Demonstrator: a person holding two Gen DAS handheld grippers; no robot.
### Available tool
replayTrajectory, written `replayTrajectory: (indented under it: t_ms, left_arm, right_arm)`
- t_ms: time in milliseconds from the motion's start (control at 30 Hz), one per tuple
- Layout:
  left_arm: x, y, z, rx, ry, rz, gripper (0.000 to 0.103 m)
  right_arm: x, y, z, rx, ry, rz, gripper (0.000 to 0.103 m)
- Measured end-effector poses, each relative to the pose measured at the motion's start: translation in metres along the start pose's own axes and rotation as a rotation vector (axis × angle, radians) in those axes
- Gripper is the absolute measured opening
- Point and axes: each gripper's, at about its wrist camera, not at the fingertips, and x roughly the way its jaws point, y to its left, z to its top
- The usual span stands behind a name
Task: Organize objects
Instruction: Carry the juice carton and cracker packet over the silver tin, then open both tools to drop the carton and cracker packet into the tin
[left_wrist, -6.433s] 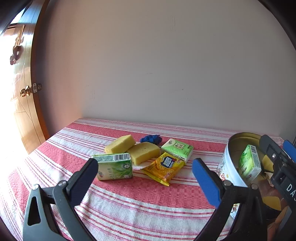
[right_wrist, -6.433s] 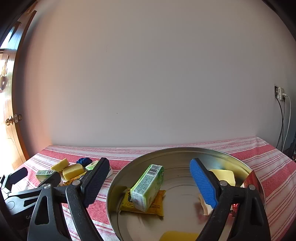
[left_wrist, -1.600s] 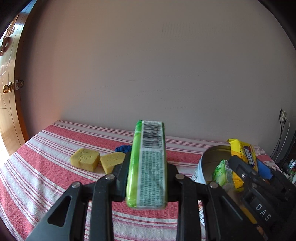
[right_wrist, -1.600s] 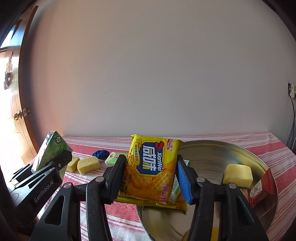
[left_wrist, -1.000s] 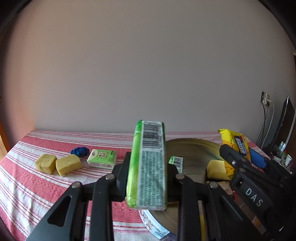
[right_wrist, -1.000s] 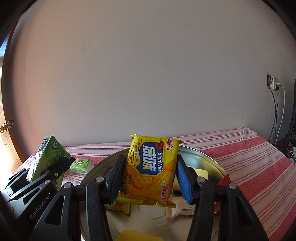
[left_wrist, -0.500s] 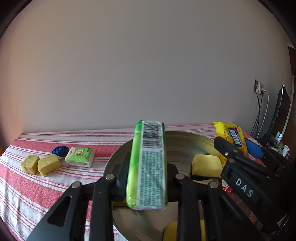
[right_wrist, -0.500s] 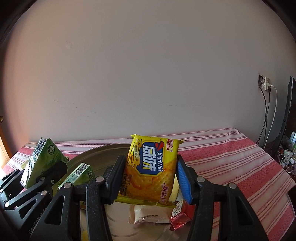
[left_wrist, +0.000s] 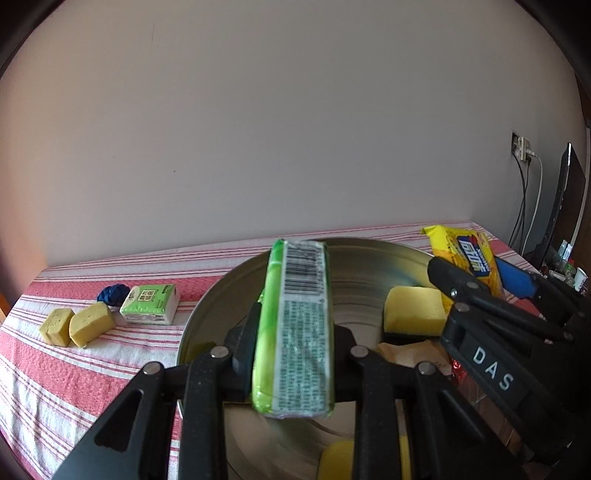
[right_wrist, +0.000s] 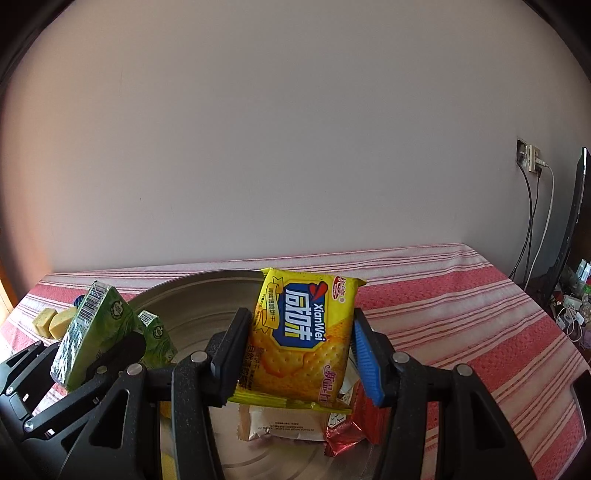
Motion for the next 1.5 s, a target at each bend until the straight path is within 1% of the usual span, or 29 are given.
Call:
replayTrajectory:
  t_ms: [167, 233, 433, 567, 633, 667, 700, 767, 800, 867, 1000, 1067, 1100, 1267, 1400, 1500]
  left_arm:
    - [0.0, -0.006, 0.001, 0.008, -0.001, 0.006, 0.027]
    - [0.0, -0.008, 0.002, 0.013, -0.004, 0.011, 0.027]
    - [-0.001, -0.014, 0.002, 0.022, -0.007, 0.007, 0.027]
    - [-0.002, -0.015, 0.002, 0.036, -0.01, -0.001, 0.031]
    - [-0.006, -0.019, 0.004, 0.039, -0.021, 0.023, 0.048]
    - [-0.01, -0.02, 0.004, 0.033, -0.029, 0.02, 0.07]
    - [-0.015, -0.021, 0.005, 0.032, -0.049, 0.026, 0.084]
    - [-0.024, -0.025, 0.005, 0.049, -0.101, 0.055, 0.097]
    - [-0.028, -0.027, 0.005, 0.062, -0.121, 0.072, 0.1]
    - [-0.036, -0.03, 0.005, 0.074, -0.15, 0.089, 0.102]
    - [-0.042, -0.027, 0.004, 0.052, -0.158, 0.098, 0.102]
    - [-0.037, -0.016, 0.004, 0.035, -0.154, 0.107, 0.102]
    - [-0.036, -0.014, 0.004, 0.027, -0.149, 0.112, 0.102]
    - [-0.038, 0.006, 0.001, -0.022, -0.134, 0.124, 0.102]
    - [-0.043, 0.019, -0.001, -0.048, -0.136, 0.142, 0.102]
    - [-0.044, 0.026, -0.002, -0.055, -0.13, 0.191, 0.102]
  right_arm:
    - [0.003, 0.001, -0.001, 0.005, 0.016, 0.006, 0.056]
    - [0.01, -0.005, -0.002, 0.008, 0.017, 0.009, 0.056]
    - [0.011, -0.007, -0.002, 0.022, 0.021, 0.017, 0.056]
    - [0.015, -0.011, -0.003, 0.03, 0.025, 0.025, 0.056]
    - [0.015, -0.015, -0.002, 0.045, 0.023, 0.021, 0.056]
    - [0.015, -0.017, -0.002, 0.056, 0.02, 0.025, 0.057]
    - [0.013, -0.02, -0.001, 0.073, 0.013, 0.034, 0.059]
    - [0.009, -0.024, 0.0, 0.102, -0.008, 0.035, 0.071]
    - [0.007, -0.024, 0.001, 0.107, -0.018, 0.03, 0.072]
    - [0.003, -0.025, 0.002, 0.115, -0.031, 0.038, 0.074]
    - [-0.002, -0.035, 0.003, 0.19, -0.05, 0.137, 0.076]
    - [-0.004, -0.039, 0.003, 0.213, -0.067, 0.143, 0.081]
    - [-0.005, -0.04, 0.003, 0.22, -0.072, 0.143, 0.081]
    - [-0.003, -0.044, 0.003, 0.25, -0.075, 0.164, 0.082]
    - [-0.008, -0.044, 0.001, 0.26, -0.107, 0.205, 0.082]
    - [-0.01, -0.039, 0.0, 0.24, -0.129, 0.164, 0.082]
